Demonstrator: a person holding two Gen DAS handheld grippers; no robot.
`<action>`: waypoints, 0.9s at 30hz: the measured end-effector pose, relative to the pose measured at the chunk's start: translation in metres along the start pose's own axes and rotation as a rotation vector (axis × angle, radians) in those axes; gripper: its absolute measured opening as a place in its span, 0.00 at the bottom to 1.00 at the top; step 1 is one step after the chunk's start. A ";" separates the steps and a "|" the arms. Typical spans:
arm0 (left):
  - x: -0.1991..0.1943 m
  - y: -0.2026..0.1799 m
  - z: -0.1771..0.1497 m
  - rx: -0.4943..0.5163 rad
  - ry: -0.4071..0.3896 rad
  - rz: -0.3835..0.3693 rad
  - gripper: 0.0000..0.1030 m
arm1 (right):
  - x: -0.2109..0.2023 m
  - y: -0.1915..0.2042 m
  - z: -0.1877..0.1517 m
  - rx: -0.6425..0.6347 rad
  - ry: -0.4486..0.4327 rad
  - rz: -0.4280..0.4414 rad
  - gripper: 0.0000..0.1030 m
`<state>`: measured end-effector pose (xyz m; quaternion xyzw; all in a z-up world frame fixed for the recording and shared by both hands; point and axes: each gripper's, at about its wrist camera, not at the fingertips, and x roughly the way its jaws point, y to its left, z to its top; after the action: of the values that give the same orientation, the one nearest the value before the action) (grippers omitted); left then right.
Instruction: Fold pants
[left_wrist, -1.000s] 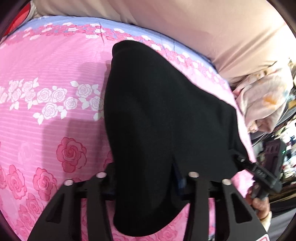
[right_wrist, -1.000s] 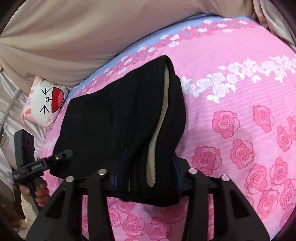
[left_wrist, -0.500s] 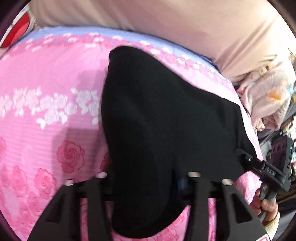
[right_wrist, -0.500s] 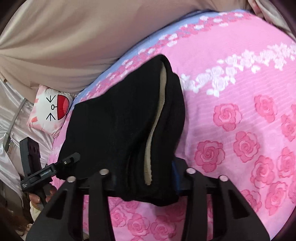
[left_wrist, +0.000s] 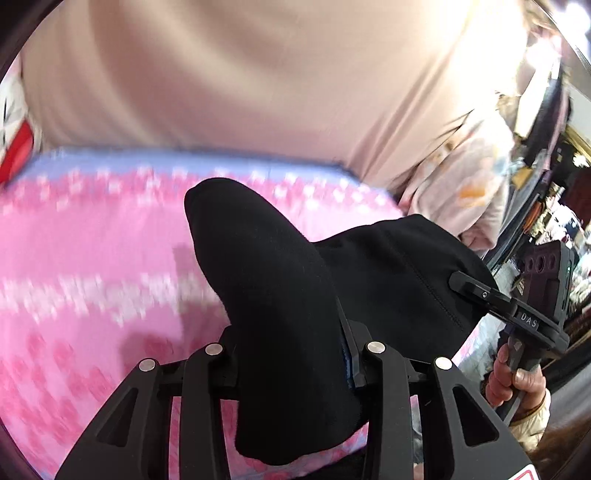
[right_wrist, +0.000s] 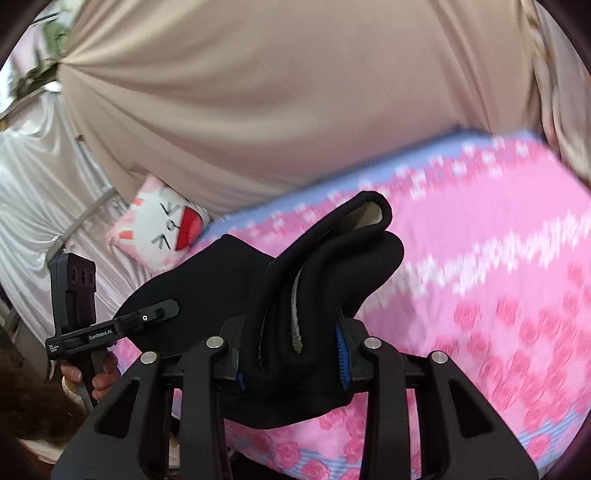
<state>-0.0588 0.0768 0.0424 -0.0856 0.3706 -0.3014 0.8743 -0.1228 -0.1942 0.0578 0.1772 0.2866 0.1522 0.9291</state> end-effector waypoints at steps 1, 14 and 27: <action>-0.009 -0.005 0.010 0.024 -0.037 -0.003 0.32 | -0.005 0.007 0.009 -0.026 -0.024 0.002 0.32; 0.000 0.008 0.146 0.160 -0.333 0.059 0.33 | 0.059 0.014 0.158 -0.200 -0.212 0.021 0.32; 0.255 0.164 0.136 -0.022 -0.001 0.193 0.33 | 0.325 -0.149 0.100 0.051 0.189 -0.111 0.32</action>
<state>0.2506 0.0478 -0.0745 -0.0593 0.3798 -0.2117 0.8986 0.2190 -0.2265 -0.0827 0.1693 0.3862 0.1094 0.9001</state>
